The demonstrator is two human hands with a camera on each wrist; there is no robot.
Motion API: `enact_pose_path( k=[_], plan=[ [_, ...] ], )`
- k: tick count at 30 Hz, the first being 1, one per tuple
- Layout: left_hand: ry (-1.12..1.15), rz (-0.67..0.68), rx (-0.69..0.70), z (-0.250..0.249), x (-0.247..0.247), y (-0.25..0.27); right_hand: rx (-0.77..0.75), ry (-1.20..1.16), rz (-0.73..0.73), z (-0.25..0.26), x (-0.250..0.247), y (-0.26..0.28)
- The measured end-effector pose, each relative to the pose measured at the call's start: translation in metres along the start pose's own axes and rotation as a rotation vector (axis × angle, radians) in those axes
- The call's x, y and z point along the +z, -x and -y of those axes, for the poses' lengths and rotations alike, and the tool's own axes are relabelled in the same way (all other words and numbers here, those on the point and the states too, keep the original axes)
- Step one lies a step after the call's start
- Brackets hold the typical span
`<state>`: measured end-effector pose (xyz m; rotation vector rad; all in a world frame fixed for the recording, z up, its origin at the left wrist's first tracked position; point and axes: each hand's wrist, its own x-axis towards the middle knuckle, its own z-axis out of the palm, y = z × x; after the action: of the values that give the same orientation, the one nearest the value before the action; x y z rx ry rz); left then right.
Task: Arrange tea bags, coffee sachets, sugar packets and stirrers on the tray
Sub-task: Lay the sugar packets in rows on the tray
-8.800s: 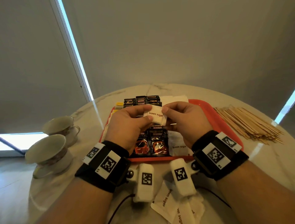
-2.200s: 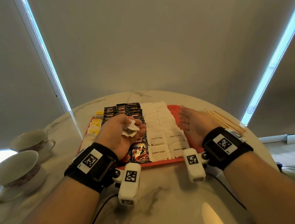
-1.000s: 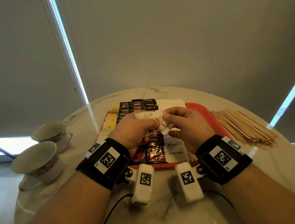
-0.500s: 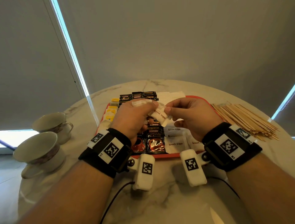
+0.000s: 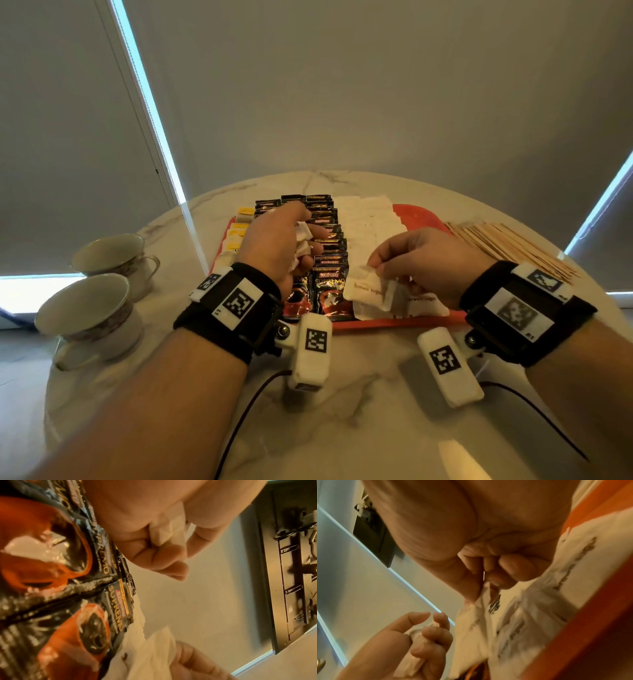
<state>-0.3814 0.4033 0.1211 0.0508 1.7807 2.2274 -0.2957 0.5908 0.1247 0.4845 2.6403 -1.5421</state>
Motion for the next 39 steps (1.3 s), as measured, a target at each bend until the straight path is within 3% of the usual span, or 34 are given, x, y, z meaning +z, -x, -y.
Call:
enact_pose_path(
  k=[4, 9, 17, 25, 31, 39],
  plan=[
    [0.016, 0.006, -0.029, -0.001, 0.0, 0.002, 0.045, 0.13, 0.051, 0.003, 0.001, 0.004],
    [0.002, -0.008, -0.038, 0.0, 0.001, 0.0, 0.025, 0.298, 0.004, 0.003, 0.003, 0.005],
    [-0.016, -0.003, -0.057, 0.002, 0.002, -0.002, -0.06, 0.25, -0.098, 0.004, 0.001, 0.011],
    [-0.043, -0.002, -0.051, 0.002, 0.003, 0.002, 0.025, 0.103, 0.022, 0.0, 0.016, 0.017],
    [-0.021, 0.0, -0.055, 0.001, 0.004, 0.003, 0.005, 0.141, 0.007, 0.006, 0.015, 0.018],
    [0.024, 0.077, -0.092, -0.001, 0.004, 0.008, 0.021, 0.322, 0.09, 0.01, 0.018, 0.017]
  ],
)
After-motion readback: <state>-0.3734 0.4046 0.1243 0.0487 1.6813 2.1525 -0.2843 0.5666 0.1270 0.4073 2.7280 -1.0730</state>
